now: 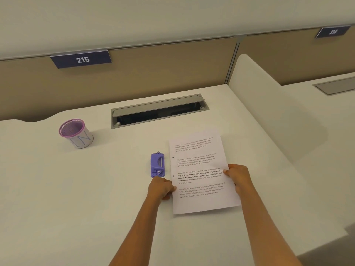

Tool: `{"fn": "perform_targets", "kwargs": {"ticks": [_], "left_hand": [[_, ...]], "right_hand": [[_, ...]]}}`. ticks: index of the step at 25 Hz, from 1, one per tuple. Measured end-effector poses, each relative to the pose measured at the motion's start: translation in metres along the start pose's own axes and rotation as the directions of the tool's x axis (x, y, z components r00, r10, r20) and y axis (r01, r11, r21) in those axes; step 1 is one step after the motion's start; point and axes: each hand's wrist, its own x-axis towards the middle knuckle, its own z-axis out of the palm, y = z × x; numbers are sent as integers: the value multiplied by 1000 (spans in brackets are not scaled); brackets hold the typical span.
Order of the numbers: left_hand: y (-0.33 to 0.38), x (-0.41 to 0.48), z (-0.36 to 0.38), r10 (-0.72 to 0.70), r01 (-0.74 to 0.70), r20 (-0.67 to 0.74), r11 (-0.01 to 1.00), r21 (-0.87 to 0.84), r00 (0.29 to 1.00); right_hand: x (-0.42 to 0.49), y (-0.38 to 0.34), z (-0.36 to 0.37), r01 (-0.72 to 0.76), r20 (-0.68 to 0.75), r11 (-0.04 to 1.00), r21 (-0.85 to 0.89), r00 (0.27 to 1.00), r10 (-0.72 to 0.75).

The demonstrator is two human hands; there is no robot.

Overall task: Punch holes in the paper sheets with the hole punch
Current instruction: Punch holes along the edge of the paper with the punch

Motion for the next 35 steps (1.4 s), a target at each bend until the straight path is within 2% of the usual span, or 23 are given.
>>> {"fn": "perform_targets", "kwargs": {"ticks": [3,8,17,23,29,35], "left_hand": [[8,-4,2,52,-46,40,990,-131,998],[34,-5,7,179,-173,-8,940,-295,984],[83,10,37,201,-185,27,938,-293,979],[139,42,88,190,-197,-51,943,-268,980],[182,75,148,157,-181,-113,947,-264,981],[205,86,175,127,-162,-164,962,-222,978]], "right_hand": [[-11,-6,-15,0,-8,998,57,1000,1],[-30,-21,-40,15,9,994,112,1000,-16],[6,-44,-72,60,-43,995,84,997,-57],[82,-71,-99,100,-82,995,-22,991,-102],[155,-99,-126,128,-149,971,-203,976,-160],[183,-112,-123,157,-185,853,-499,942,-281]]}}
